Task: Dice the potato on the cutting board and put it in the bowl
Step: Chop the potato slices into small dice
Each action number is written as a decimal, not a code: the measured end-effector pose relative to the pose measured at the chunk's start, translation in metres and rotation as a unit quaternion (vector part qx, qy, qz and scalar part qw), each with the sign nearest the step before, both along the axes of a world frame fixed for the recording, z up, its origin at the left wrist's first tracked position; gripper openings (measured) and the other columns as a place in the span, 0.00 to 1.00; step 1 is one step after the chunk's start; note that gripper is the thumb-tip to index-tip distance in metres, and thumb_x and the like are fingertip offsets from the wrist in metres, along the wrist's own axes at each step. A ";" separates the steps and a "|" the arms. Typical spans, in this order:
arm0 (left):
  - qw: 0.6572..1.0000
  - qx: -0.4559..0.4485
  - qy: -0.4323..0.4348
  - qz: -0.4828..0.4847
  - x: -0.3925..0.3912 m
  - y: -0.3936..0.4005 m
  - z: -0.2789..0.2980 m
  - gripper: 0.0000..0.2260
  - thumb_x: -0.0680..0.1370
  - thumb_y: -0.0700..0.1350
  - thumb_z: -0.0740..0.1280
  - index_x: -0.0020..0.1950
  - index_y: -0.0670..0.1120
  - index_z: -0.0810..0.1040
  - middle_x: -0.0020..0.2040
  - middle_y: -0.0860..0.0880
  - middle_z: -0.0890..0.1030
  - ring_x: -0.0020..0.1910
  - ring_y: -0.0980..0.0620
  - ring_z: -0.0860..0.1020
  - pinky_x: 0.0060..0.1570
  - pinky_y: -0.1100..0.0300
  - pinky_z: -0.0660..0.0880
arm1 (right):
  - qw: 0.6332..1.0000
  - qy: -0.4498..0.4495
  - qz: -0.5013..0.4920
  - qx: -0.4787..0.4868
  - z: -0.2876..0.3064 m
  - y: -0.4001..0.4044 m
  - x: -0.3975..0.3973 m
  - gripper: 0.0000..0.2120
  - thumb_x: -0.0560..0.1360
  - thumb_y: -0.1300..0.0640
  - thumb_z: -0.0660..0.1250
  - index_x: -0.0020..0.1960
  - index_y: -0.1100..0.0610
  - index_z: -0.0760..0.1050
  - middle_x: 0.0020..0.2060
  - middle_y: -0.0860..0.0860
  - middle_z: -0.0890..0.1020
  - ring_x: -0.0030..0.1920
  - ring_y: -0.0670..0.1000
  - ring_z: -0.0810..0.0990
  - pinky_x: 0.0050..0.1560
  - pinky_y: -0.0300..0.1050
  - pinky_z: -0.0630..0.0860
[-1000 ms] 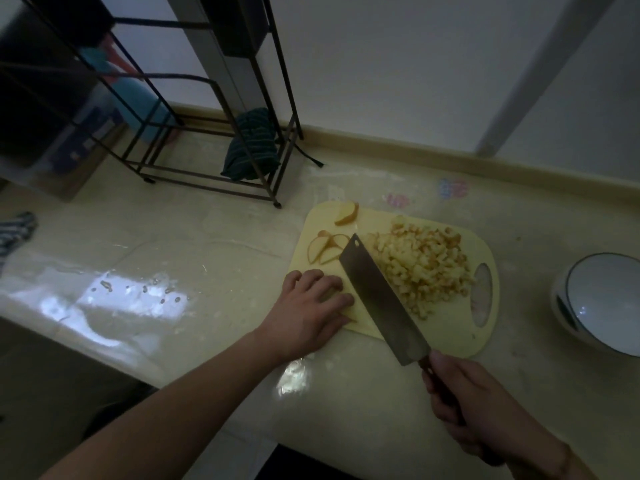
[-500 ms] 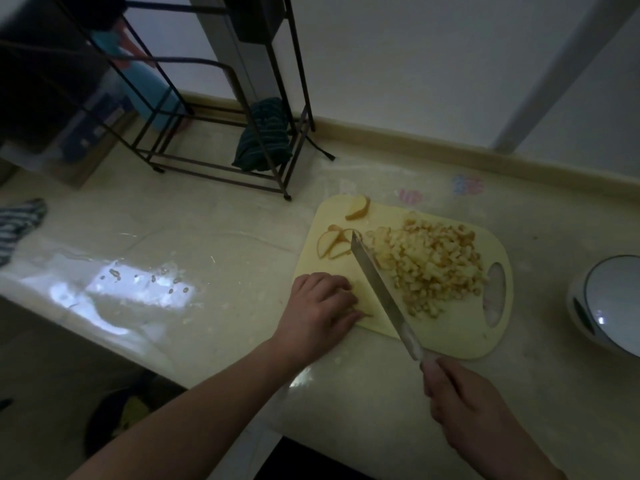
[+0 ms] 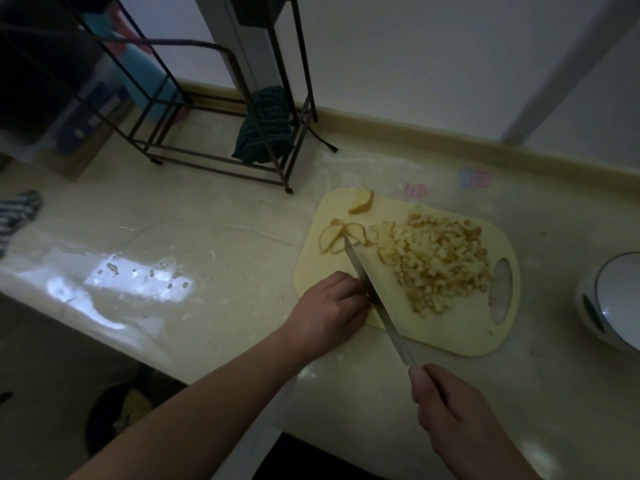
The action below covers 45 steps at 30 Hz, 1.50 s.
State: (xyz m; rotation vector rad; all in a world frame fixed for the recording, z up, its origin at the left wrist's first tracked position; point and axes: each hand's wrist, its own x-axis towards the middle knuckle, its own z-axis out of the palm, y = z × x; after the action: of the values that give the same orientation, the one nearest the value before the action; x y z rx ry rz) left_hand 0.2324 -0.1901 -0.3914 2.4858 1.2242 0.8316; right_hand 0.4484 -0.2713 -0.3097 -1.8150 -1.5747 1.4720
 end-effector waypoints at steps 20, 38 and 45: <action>1.000 -0.016 0.004 0.002 -0.004 -0.001 0.001 0.07 0.81 0.41 0.68 0.49 0.39 0.85 0.49 0.43 0.83 0.47 0.43 0.80 0.43 0.51 0.78 | 0.996 -0.007 0.071 0.057 -0.004 0.030 -0.001 0.19 0.74 0.38 0.51 0.32 0.49 0.68 0.29 0.37 0.77 0.33 0.43 0.75 0.37 0.39 0.68; 0.976 -0.070 0.134 -0.154 -0.027 0.050 0.030 0.17 0.77 0.45 0.70 0.65 0.43 0.80 0.61 0.44 0.80 0.57 0.43 0.76 0.55 0.50 0.76 | 0.979 0.118 -0.090 -0.139 0.012 0.010 0.040 0.31 0.62 0.28 0.59 0.34 0.58 0.67 0.25 0.54 0.66 0.25 0.49 0.62 0.26 0.38 0.59; 0.976 -0.104 0.161 -0.102 -0.023 0.039 0.030 0.14 0.76 0.45 0.71 0.60 0.41 0.81 0.56 0.42 0.79 0.49 0.43 0.79 0.47 0.52 0.79 | 0.990 0.076 -0.054 -0.108 0.006 0.005 0.036 0.38 0.59 0.19 0.59 0.36 0.55 0.70 0.23 0.50 0.69 0.25 0.49 0.67 0.24 0.37 0.61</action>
State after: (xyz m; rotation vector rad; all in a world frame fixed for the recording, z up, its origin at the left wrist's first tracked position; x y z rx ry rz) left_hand 0.2094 -0.1508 -0.3615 2.5780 1.0586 0.2414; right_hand 0.4841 -0.2666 -0.3032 -1.8201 -1.2675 1.7416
